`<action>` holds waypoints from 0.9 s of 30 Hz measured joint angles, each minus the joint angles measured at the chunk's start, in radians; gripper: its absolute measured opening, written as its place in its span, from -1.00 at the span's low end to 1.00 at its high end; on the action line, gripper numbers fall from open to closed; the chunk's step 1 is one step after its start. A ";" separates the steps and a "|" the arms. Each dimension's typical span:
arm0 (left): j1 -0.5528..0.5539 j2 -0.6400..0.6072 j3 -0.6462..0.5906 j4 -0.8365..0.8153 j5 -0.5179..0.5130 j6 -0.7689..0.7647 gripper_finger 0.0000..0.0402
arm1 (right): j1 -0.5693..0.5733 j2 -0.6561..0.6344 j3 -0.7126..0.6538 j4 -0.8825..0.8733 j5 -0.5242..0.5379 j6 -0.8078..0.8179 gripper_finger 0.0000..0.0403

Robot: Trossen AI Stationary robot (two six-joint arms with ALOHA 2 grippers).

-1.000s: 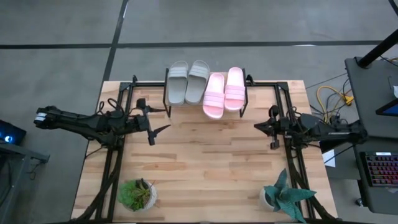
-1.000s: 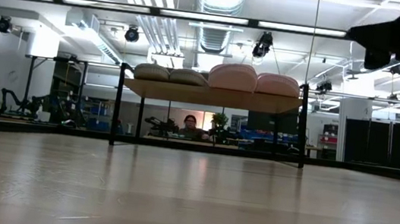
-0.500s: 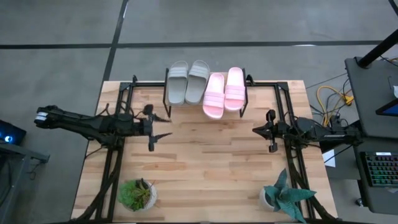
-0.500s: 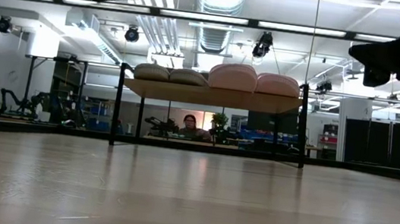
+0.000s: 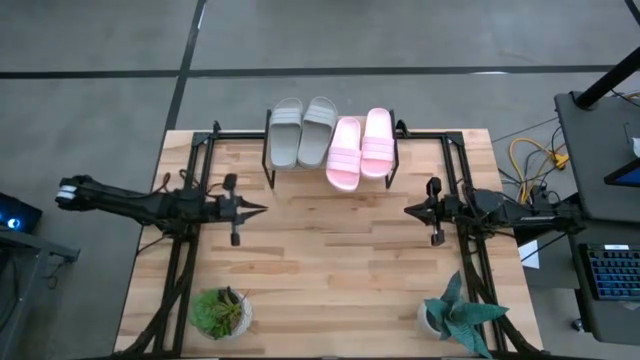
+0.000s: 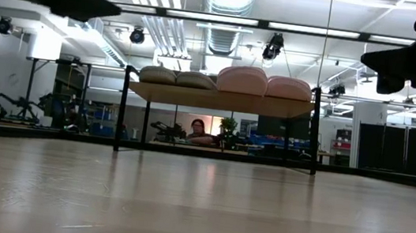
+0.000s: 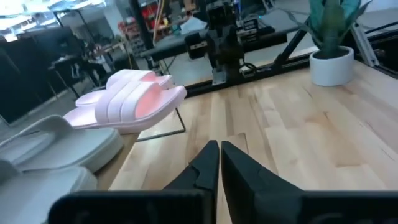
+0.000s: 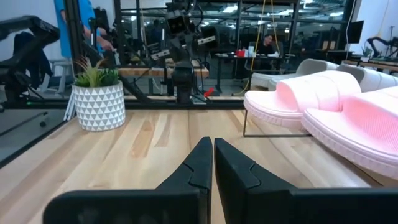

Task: Pick and place slides into the shelf
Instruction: Return to Home Position

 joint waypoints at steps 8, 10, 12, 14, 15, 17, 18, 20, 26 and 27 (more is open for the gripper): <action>0.000 -0.266 -0.145 -0.036 -0.057 -0.005 -1.00 | 0.000 -0.001 0.000 0.002 0.000 -0.001 -0.96; 0.000 -0.322 -0.165 -0.054 -0.029 -0.007 -1.00 | 0.000 -0.001 0.000 0.002 0.000 -0.004 -0.96; 0.001 -0.380 -0.184 -0.090 -0.027 -0.016 -1.00 | 0.000 -0.002 0.000 0.003 0.000 -0.008 -0.96; 0.002 -0.432 -0.197 -0.116 -0.030 -0.036 -1.00 | 0.000 -0.001 0.000 0.003 0.000 -0.008 -0.96; 0.002 -0.457 -0.203 -0.146 -0.029 -0.048 -1.00 | 0.000 0.000 -0.001 0.003 0.000 -0.009 -0.96; 0.002 -0.515 -0.205 -0.189 -0.028 -0.072 -1.00 | 0.000 -0.001 -0.001 0.002 0.000 -0.009 -0.96; 0.002 -0.531 -0.204 -0.199 -0.026 -0.078 -1.00 | 0.000 0.000 -0.001 0.001 0.000 -0.009 -0.96; 0.002 -0.514 -0.207 -0.208 -0.023 -0.082 -1.00 | 0.000 0.001 -0.001 0.000 0.000 -0.012 -0.96; 0.002 -0.509 -0.267 -0.176 0.005 -0.124 -1.00 | 0.000 0.006 -0.002 -0.001 0.024 -0.035 -0.96; 0.002 -0.521 -0.287 -0.128 0.003 -0.124 -1.00 | 0.000 0.006 -0.002 -0.001 0.027 -0.036 -0.96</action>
